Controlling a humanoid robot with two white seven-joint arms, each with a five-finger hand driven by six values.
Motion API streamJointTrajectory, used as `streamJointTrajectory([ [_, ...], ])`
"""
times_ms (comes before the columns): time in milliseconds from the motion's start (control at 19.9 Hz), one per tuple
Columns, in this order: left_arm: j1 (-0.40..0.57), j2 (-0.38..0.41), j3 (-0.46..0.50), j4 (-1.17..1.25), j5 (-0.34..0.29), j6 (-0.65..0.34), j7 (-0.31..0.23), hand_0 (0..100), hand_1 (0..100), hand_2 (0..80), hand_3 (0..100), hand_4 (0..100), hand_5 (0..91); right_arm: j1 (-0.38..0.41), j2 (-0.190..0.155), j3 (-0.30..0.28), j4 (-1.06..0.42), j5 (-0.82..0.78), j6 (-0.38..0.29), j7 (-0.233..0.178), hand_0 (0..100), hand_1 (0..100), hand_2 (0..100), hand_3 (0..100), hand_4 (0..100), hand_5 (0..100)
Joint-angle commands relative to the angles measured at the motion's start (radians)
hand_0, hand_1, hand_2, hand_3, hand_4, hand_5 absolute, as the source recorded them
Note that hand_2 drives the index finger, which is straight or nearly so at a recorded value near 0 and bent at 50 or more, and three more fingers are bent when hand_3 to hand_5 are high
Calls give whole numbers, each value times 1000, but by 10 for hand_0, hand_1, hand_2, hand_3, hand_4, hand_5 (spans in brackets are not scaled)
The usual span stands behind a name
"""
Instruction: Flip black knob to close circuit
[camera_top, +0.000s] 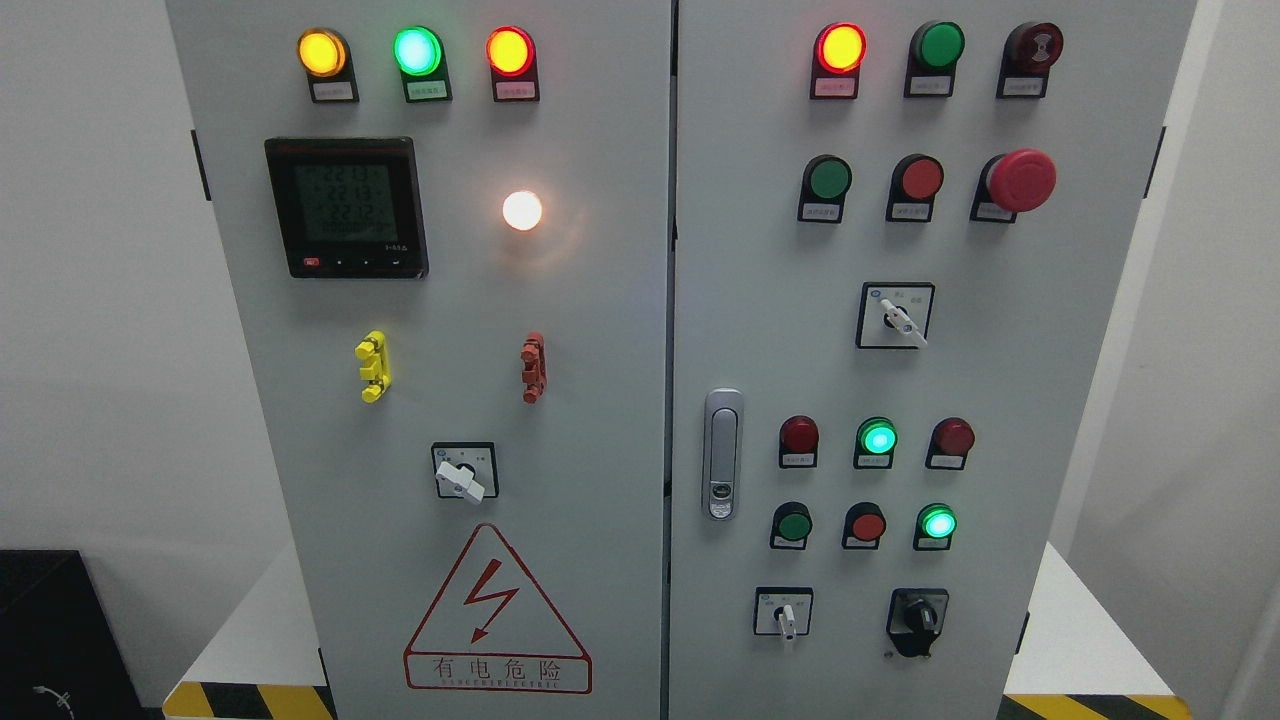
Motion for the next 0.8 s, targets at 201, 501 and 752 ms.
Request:
streamJointTrajectory([
  [201, 0, 0, -20, 23, -21, 0, 0, 0, 0, 0, 0, 0, 0, 10, -85, 59, -280, 207, -4, -33, 11, 455, 434, 663, 544, 449],
  [501, 0, 0, -20, 23, -21, 0, 0, 0, 0, 0, 0, 0, 0, 24, -105, 45, -467, 343, 8, -54, 8, 477, 552, 767, 622, 543],
  [752, 0, 0, -20, 23, -21, 0, 0, 0, 0, 0, 0, 0, 0, 92, -118, -102, -667, 564, 5, -36, 12, 497, 589, 803, 647, 578],
])
